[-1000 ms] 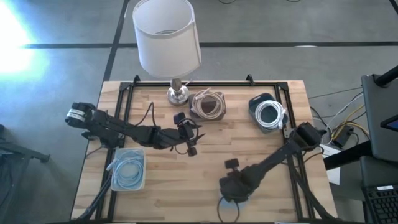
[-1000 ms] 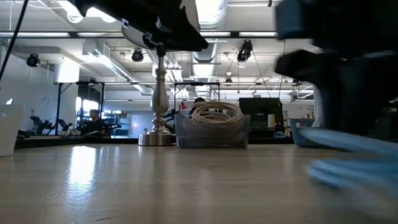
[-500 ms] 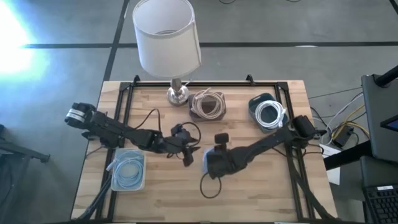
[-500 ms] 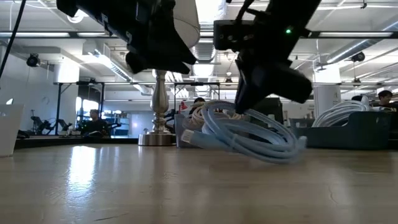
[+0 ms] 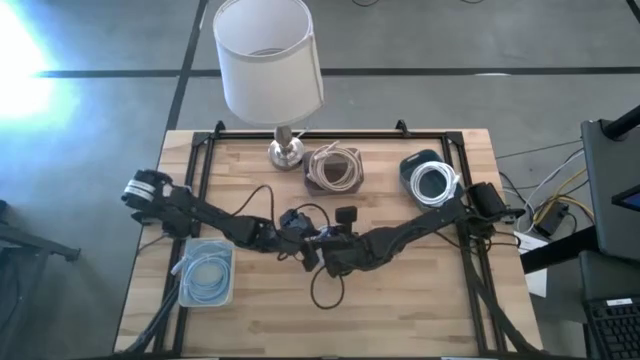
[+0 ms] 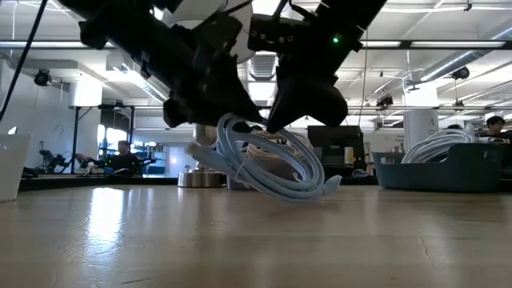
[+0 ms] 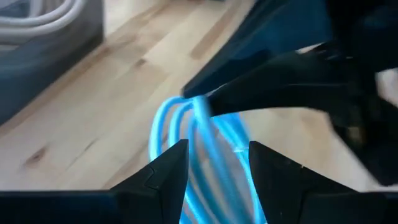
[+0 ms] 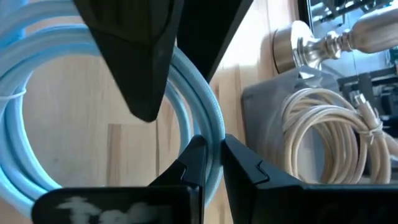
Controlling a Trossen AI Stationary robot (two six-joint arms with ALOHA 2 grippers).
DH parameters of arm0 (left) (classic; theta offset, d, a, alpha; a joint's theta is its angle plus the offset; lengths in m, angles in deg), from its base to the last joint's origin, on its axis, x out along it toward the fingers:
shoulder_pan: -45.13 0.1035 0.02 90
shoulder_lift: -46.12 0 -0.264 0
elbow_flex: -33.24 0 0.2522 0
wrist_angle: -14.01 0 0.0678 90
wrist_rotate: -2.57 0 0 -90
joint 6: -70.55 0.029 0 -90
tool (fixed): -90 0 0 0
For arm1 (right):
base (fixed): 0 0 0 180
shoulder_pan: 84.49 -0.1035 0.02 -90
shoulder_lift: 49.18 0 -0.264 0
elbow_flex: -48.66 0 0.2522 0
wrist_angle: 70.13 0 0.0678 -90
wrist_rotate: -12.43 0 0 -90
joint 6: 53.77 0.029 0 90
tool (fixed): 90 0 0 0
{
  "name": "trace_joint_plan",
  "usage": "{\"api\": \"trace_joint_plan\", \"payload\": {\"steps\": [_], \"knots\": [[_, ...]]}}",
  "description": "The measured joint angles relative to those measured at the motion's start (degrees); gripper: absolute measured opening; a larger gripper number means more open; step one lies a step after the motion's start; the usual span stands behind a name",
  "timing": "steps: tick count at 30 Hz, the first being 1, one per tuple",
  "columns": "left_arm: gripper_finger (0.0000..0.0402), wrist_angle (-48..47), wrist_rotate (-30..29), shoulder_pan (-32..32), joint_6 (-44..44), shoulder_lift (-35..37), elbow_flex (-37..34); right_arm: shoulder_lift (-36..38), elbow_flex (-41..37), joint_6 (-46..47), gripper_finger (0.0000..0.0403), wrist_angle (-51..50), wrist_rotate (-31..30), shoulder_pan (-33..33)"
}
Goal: Sort HDMI cables
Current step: Put the light blue HDMI cable into the white bin
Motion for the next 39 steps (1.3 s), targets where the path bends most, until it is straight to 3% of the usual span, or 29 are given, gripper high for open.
{"api": "trace_joint_plan", "payload": {"steps": [8,18,22,25,30,39], "knots": [[0.0163,-2.0,-3.1,0.2,-0.6,-2.4,0.0,0.0,0.0,-4.1,0.0028,0.0,0.5,0.0],[0.0031,-3.1,-3.4,0.2,1.4,-2.1,0.0,0.1,0.0,-5.3,0.0068,0.2,1.9,0.2],[0.0017,-5.3,-3.4,0.2,1.8,-1.8,0.0,0.1,0.0,-5.2,0.0098,0.6,6.7,0.7],[0.0026,-9.8,-4.6,0.2,1.2,-0.5,0.3,0.1,0.0,-5.2,0.0117,2.2,7.1,0.7],[0.0026,-20.9,-7.7,0.2,-0.9,3.4,1.5,0.1,0.9,-5.4,0.0137,3.0,2.4,0.5],[0.0019,-48.9,-8.0,-1.6,-6.2,12.3,9.5,1.6,2.7,-3.5,0.0144,2.6,-4.4,0.3]]}}
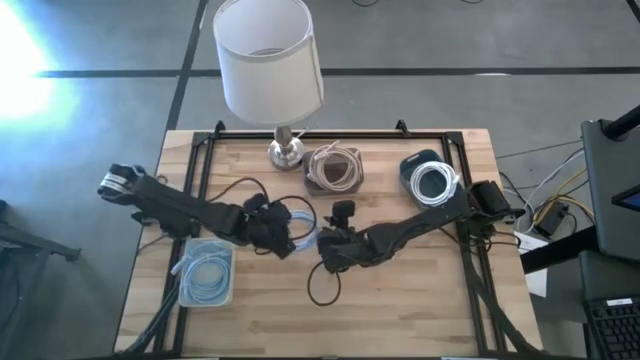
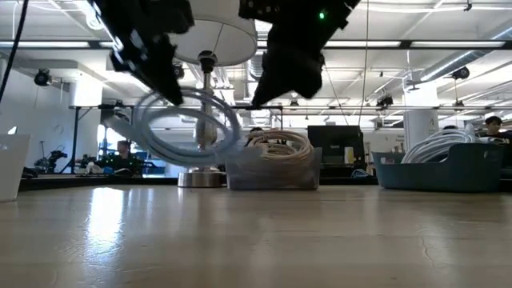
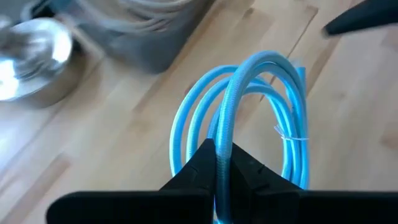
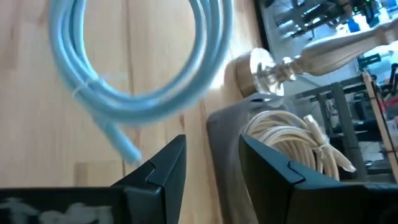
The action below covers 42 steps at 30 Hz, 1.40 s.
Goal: Sort HDMI cables
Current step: Put the light blue HDMI cable into the white bin
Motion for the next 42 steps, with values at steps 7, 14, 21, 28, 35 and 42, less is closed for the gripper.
{"api": "trace_joint_plan", "payload": {"steps": [7,14,21,28,35,42], "knots": [[0.002,-26.8,2.9,-2.2,-9.9,2.0,11.1,3.0,0.0,4.1,0.014,-0.2,-0.1,-0.4],[0.002,-45.7,16.3,-5.8,-22.5,0.7,21.0,3.3,-0.5,4.4,0.0146,-0.2,0.2,-0.4],[0.002,-50.6,29.9,-12.7,-33.7,0.9,22.4,3.3,-2.2,4.7,0.014,-0.2,0.4,-0.3],[0.002,-50.5,41.6,-19.5,-41.5,1.3,20.3,3.3,-2.6,4.6,0.0143,-0.4,0.4,-0.3],[0.0021,-50.5,47.7,-23.0,-43.2,1.9,15.5,3.3,-2.6,4.0,0.0143,-0.3,0.4,-0.3],[0.0021,-50.5,50.3,-22.8,-43.3,3.1,17.2,3.3,-2.6,1.6,0.014,-0.2,0.4,0.4]]}}
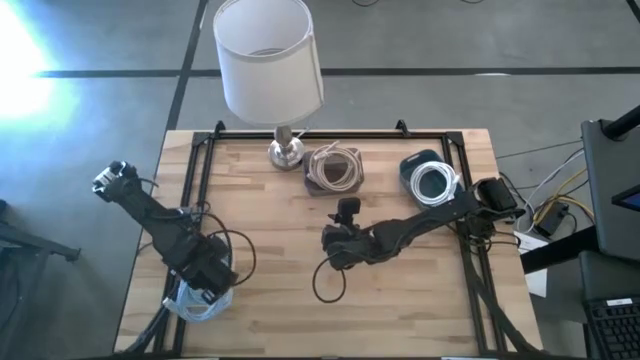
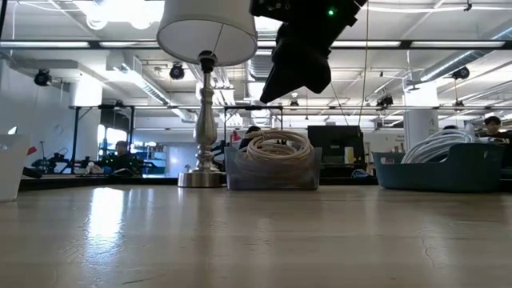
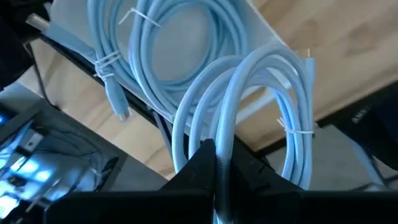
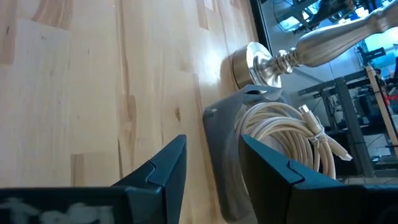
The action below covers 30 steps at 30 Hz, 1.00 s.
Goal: Sort HDMI cables
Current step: Put the light blue HDMI cable into the white bin
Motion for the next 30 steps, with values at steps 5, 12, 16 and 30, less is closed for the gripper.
{"api": "trace_joint_plan", "payload": {"steps": [5,12,16,30], "knots": [[0.0021,0.0,-0.3,0.0,-5.9,2.5,1.9,0.0,0.0,-0.1,0.0144,0.1,0.0,0.5],[0.0021,0.0,-8.1,0.0,-9.4,7.6,0.8,0.0,0.0,-0.5,0.0137,0.1,0.0,0.6],[0.0021,0.0,-17.2,0.1,-11.8,11.0,-1.8,0.0,0.0,-1.9,0.0139,0.2,0.1,0.6],[0.0021,0.4,1.9,0.0,-17.4,12.9,-19.9,0.0,0.0,-1.9,0.0132,0.3,0.1,0.6]]}}
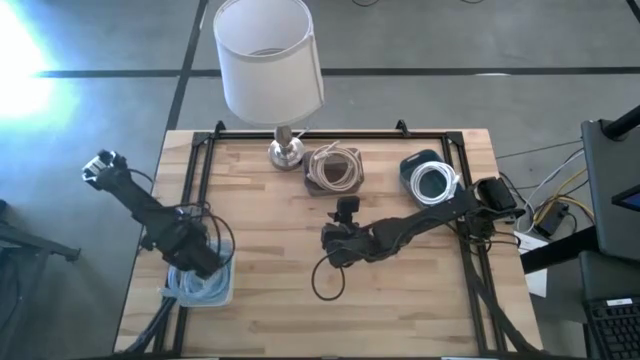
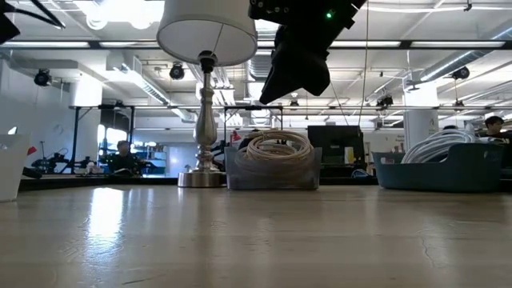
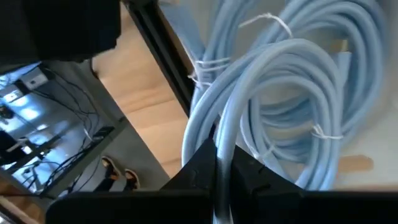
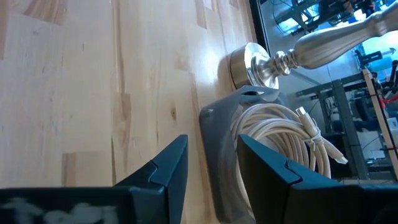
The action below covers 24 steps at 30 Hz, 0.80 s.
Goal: Sort HDMI cables
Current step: Put the light blue HDMI cable into the white bin
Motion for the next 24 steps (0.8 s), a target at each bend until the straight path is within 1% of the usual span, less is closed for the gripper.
{"api": "trace_joint_plan", "payload": {"steps": [4,7,12,14,18,24], "knots": [[0.0023,2.5,0.0,0.1,-0.1,-1.1,-0.9,0.0,0.0,0.0,0.0135,0.1,0.0,0.1],[0.003,4.6,-1.5,0.1,-0.3,-1.7,0.5,0.0,0.0,0.0,0.0138,0.2,0.0,0.3],[0.0032,4.7,-11.5,0.1,0.0,-2.9,2.4,0.0,0.0,0.9,0.0137,0.2,0.1,1.0],[0.003,5.0,-11.6,0.1,1.1,-3.4,1.6,0.0,0.0,1.3,0.0134,0.2,0.4,1.2],[0.0033,5.3,-9.3,0.0,1.9,-4.6,-0.4,0.0,0.0,1.5,0.0127,0.2,0.5,1.1],[0.0042,6.7,-9.3,0.1,5.6,-6.2,-2.9,0.0,-0.2,1.0,0.0121,0.1,0.5,1.1]]}}
